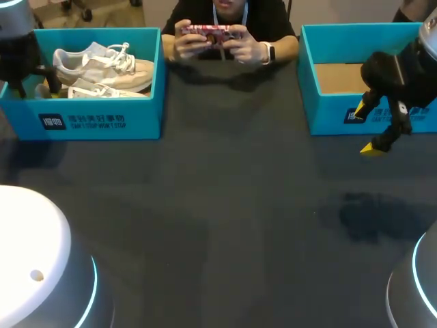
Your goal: Take the shoe out of the shoebox, open the shoe tongue, remove and reinsert the insole, then place the shoe into the shoebox
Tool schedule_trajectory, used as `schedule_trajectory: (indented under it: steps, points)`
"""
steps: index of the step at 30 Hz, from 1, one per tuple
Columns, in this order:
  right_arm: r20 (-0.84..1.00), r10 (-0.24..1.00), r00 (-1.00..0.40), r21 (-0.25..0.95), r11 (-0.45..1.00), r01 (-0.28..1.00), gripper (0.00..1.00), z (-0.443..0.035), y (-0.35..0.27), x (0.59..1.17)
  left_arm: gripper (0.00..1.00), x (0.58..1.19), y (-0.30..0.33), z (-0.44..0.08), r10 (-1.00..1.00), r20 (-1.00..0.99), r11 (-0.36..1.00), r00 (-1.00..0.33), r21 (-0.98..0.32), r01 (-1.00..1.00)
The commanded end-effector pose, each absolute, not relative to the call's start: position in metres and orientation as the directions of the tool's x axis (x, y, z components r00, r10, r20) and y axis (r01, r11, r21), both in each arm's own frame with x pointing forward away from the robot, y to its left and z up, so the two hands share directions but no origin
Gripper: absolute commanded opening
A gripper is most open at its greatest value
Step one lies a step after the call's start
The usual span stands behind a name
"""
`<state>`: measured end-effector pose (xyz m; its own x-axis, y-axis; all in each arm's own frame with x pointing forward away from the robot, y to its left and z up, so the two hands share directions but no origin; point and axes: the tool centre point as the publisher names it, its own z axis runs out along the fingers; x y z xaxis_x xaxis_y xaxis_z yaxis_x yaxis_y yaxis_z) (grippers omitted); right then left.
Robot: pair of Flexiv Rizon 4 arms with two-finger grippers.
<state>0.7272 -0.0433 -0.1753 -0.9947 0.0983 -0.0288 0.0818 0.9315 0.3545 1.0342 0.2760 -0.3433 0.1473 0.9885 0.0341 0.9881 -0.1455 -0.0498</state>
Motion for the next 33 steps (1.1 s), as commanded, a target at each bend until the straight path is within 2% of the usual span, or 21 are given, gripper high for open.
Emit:
schedule_trajectory:
  steps: [1, 9, 13, 14, 15, 19, 20, 21, 22, 33]
  points:
    - [-0.027, 0.098, -0.995, 0.353, 0.932, 0.082, 1.00, -0.176, -0.043, 0.728, 0.97, 1.028, 0.277, -0.353, 0.988, 0.021, -0.152, 0.153, -0.023, 0.988]
    - [-0.027, 0.098, -0.995, 0.353, 0.932, 0.082, 1.00, -0.176, -0.043, 0.728, 0.93, 1.032, 0.277, -0.363, 0.991, 0.014, -0.133, 0.133, -0.026, 0.991]
    - [-0.027, 0.098, -0.995, 0.353, 0.932, 0.082, 1.00, -0.176, -0.043, 0.728, 0.88, 1.034, 0.278, -0.364, 0.992, 0.016, -0.125, 0.126, -0.034, 0.992]
    - [-0.027, 0.098, -0.995, 0.353, 0.932, 0.082, 1.00, -0.176, -0.043, 0.728, 0.82, 1.034, 0.278, -0.364, 0.992, 0.018, -0.124, 0.125, -0.033, 0.992]
    - [-0.027, 0.098, -0.995, 0.353, 0.932, 0.082, 1.00, -0.176, -0.043, 0.728, 0.70, 1.034, 0.279, -0.364, 0.991, 0.020, -0.129, 0.130, -0.043, 0.991]
    - [-0.027, 0.098, -0.995, 0.353, 0.932, 0.082, 1.00, -0.176, -0.043, 0.728, 0.33, 1.034, 0.281, -0.362, 0.992, 0.017, -0.122, 0.123, -0.041, 0.992]
    - [-0.027, 0.098, -0.995, 0.353, 0.932, 0.082, 1.00, -0.176, -0.043, 0.728, 0.28, 1.034, 0.281, -0.362, 0.992, 0.016, -0.125, 0.126, -0.044, 0.991]
    - [-0.027, 0.098, -0.995, 0.353, 0.932, 0.082, 1.00, -0.176, -0.043, 0.728, 0.10, 1.034, 0.282, -0.362, 0.992, 0.017, -0.125, 0.126, -0.044, 0.991]
    - [-0.027, 0.098, -0.995, 0.353, 0.932, 0.082, 1.00, -0.176, -0.043, 0.728, 0.00, 1.034, 0.283, -0.362, 0.992, 0.019, -0.127, 0.128, -0.050, 0.991]
    - [-0.027, 0.098, -0.995, 0.353, 0.932, 0.082, 1.00, -0.176, -0.043, 0.728, 0.00, 1.040, 0.288, -0.337, 0.982, 0.087, -0.158, 0.165, -0.080, 0.984]
